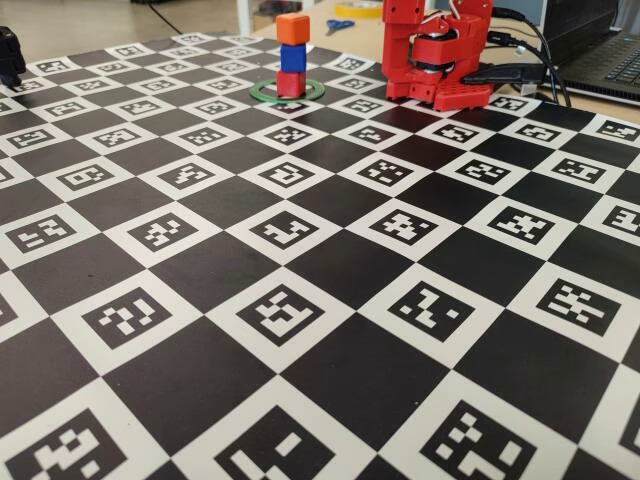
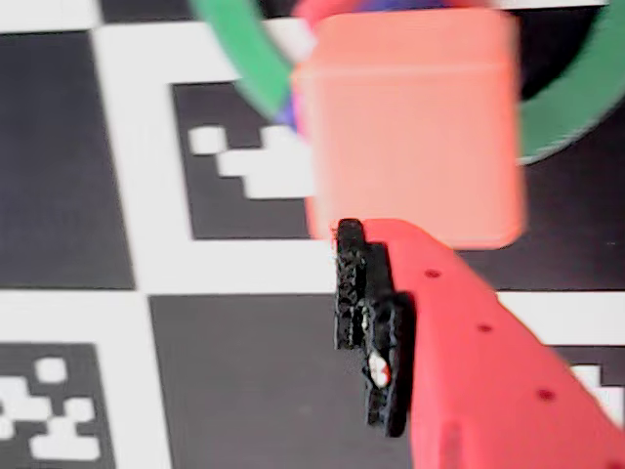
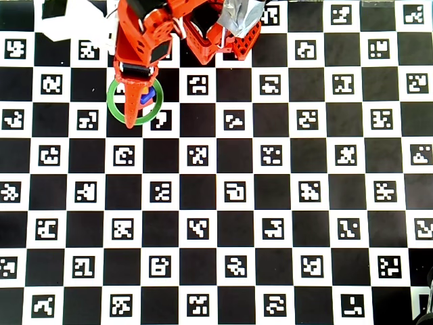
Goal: Grab the red cube then put it in the green circle then put the blue cube on top and finally the orange cube on top
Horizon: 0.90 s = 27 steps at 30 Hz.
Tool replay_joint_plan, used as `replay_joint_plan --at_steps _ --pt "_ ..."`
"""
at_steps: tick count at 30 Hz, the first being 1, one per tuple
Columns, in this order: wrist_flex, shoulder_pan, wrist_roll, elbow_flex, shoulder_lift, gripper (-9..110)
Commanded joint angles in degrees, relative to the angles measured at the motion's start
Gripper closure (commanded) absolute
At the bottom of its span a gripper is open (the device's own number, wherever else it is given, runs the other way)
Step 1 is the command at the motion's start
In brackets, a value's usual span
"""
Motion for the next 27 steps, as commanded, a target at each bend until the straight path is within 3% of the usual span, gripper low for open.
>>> replay_joint_plan --at_steps 1,7,15,20,27 --pt "-2.5 -4.0 1.4 -4.8 3.9 78" --pt "-5.5 -11.9 0.4 -2.5 7.6 107" --pt "-6.6 -19.3 4.0 1.5 12.8 107" --pt "-7.6 -26.9 -5.2 6.1 20.1 107" --pt "-7.5 -40.9 -5.1 12.1 26.0 107"
